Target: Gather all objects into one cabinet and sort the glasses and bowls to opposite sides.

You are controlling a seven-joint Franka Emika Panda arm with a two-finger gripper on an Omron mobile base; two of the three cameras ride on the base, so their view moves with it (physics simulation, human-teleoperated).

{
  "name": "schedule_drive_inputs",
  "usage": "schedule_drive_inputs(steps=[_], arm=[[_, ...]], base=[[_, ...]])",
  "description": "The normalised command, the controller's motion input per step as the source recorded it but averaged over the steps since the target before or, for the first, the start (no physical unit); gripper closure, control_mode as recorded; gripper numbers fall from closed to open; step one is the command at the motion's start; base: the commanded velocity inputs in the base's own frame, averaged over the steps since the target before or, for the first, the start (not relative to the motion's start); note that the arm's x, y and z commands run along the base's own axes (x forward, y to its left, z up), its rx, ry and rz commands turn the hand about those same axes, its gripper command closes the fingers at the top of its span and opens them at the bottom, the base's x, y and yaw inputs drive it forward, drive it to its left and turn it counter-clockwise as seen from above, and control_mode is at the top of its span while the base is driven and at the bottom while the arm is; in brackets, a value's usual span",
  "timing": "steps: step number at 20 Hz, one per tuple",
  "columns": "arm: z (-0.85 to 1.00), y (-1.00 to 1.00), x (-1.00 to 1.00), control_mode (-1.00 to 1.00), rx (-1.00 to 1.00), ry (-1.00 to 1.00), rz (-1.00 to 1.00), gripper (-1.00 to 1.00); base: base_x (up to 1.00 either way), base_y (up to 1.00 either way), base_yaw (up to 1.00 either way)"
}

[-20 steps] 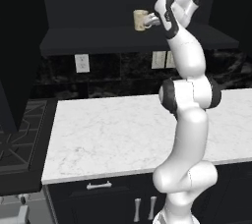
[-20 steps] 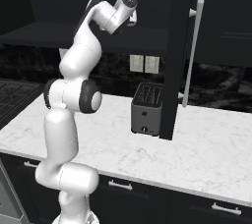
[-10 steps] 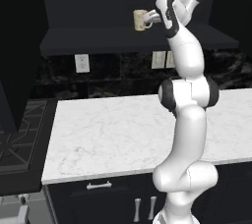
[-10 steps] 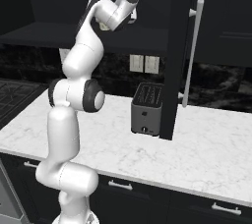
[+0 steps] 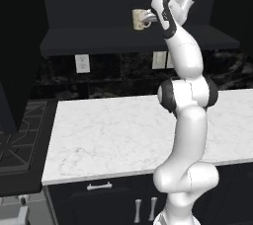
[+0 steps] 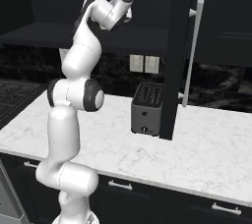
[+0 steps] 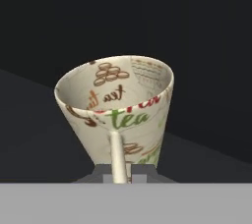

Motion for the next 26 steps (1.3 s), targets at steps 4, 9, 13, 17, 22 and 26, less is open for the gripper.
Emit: schedule_drive_inputs(steps=[4, 9, 13, 17, 22, 26], arm=[[0.0, -0.01, -0.47, -1.0, 0.0, -0.07, 0.04, 1.0], [-0.14, 0.0, -1.0, -1.0, 0.0, -0.11, 0.01, 1.0], [-0.45, 0.0, -1.0, -1.0, 0.0, -0.13, 0.0, 1.0], [-0.34, 0.02, -1.0, -1.0, 0.0, -0.15, 0.0, 1.0], [0.06, 0.0, -1.0, -1.0, 0.02, -0.01, 0.0, 1.0], [0.0, 0.07, -1.0, -1.0, 0.0, -0.04, 0.0, 1.0]], base=[[0.0, 0.0, 0.0], [0.0, 0.0, 0.0], [0.0, 0.0, 0.0], [0.0, 0.0, 0.0], [0.0, 0.0, 0.0], [0.0, 0.0, 0.0]])
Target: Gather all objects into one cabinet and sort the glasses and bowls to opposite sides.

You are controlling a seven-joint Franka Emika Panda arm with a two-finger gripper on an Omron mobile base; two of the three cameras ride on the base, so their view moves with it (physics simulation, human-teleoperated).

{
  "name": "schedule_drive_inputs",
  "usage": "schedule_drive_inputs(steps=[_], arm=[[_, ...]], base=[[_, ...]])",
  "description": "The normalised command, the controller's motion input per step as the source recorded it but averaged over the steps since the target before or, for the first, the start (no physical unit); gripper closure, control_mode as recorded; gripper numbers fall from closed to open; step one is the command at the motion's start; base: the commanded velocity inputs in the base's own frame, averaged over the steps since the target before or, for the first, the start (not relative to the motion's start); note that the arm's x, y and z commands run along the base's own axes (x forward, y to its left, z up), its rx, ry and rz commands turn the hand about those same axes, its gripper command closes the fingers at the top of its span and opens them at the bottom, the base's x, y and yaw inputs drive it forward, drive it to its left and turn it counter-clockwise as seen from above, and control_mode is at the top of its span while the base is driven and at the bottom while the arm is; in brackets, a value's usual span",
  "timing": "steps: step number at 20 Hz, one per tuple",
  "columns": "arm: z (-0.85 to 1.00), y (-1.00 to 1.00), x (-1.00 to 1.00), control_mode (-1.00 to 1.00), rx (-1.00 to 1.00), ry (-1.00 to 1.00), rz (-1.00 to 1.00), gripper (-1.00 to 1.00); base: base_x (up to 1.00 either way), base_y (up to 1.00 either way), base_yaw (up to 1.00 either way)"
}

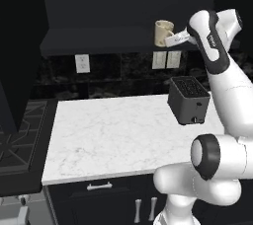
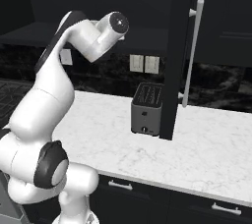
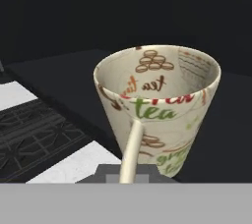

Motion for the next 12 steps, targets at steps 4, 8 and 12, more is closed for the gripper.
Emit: schedule_drive_inputs(steps=[4, 8, 12], arm=[[0.0, 0.19, -1.0, -1.0, 0.0, 0.0, 0.0, 1.0], [0.0, 0.1, -1.0, -1.0, 0.0, 0.04, 0.0, 1.0], [0.0, 0.0, -1.0, -1.0, -0.01, 0.07, 0.0, 1.0]], base=[[0.0, 0.0, 0.0], [0.0, 0.0, 0.0], [0.0, 0.0, 0.0]])
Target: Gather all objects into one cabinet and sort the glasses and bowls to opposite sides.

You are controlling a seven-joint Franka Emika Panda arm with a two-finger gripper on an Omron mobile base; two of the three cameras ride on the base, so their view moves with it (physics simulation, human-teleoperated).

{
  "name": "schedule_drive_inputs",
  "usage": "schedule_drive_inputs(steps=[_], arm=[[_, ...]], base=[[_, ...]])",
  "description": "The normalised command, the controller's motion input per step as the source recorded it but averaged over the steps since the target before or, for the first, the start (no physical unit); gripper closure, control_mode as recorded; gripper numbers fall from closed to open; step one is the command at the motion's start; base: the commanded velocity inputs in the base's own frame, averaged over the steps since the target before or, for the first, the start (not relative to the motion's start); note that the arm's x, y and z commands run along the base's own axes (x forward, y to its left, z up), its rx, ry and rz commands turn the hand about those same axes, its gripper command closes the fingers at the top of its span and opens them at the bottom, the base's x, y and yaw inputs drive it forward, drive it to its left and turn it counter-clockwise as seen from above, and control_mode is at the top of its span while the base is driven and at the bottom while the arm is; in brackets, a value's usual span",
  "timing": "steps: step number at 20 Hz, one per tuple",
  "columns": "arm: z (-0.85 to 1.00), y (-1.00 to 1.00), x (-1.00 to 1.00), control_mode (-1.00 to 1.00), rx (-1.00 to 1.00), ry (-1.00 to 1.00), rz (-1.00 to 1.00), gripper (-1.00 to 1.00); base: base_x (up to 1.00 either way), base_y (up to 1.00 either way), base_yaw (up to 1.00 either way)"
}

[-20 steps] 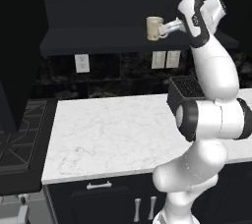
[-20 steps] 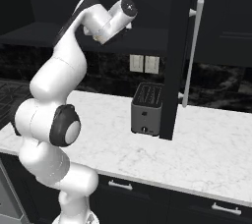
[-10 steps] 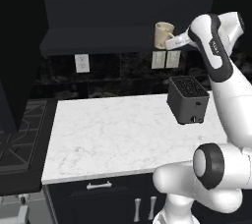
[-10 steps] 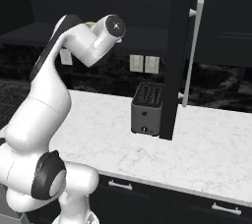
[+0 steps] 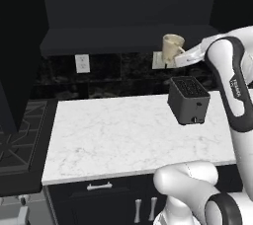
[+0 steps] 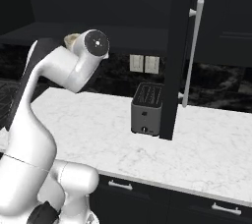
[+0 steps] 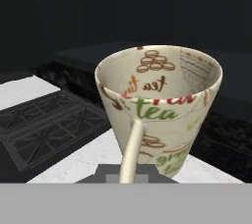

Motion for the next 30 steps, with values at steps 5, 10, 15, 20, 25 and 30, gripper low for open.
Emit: schedule_drive_inputs(steps=[5, 10, 15, 20, 25, 30], arm=[[-0.03, 0.0, -1.0, -1.0, -0.03, 0.21, 0.0, 1.0], [-0.11, 0.0, -0.8, -1.0, -0.01, 0.21, 0.0, 1.0], [0.0, 0.0, 0.0, 1.0, -0.01, 0.05, 0.0, 1.0], [0.0, 0.0, 0.0, 1.0, 0.0, 0.0, 0.0, 1.0], [0.0, 0.0, 0.0, 1.0, 0.0, 0.0, 0.0, 1.0], [0.0, 0.0, 0.0, 1.0, 0.0, 0.0, 0.0, 1.0]], base=[[0.0, 0.0, 0.0], [0.0, 0.0, 0.0], [0.0, 0.0, 0.0], [-0.89, 0.19, 0.05], [-1.0, 0.66, 0.21], [-0.73, 0.9, 0.18]])
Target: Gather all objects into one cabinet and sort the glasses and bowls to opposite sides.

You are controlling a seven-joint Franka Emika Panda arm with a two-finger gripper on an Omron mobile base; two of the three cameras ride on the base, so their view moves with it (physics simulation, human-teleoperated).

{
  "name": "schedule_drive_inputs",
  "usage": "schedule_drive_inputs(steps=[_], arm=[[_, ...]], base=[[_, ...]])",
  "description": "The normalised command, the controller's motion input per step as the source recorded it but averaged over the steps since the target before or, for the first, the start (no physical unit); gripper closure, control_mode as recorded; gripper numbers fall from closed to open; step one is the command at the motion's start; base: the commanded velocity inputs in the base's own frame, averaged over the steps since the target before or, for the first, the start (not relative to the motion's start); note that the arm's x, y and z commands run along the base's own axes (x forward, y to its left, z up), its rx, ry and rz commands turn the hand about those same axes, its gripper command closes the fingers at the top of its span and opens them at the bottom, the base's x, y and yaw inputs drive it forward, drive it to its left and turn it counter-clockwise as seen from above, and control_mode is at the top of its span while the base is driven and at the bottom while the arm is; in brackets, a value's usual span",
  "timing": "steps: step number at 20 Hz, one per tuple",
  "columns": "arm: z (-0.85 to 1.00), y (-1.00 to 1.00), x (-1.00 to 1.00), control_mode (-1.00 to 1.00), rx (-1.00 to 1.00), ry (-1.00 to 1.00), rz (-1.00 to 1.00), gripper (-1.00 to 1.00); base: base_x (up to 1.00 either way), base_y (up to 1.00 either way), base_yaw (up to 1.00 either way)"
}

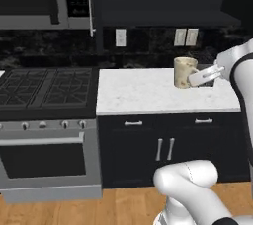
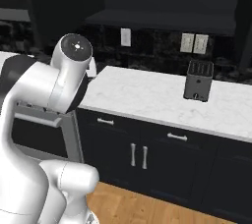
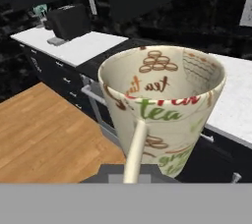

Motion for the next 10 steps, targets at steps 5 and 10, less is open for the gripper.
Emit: schedule_drive_inputs(steps=[5, 10], arm=[[0.0, 0.0, 0.0, 1.0, 0.0, 0.0, 0.0, 1.0], [0.0, 0.0, 0.0, 1.0, 0.0, 0.0, 0.0, 1.0]], base=[[-0.08, 1.0, 0.08], [0.0, 1.0, 0.02]])
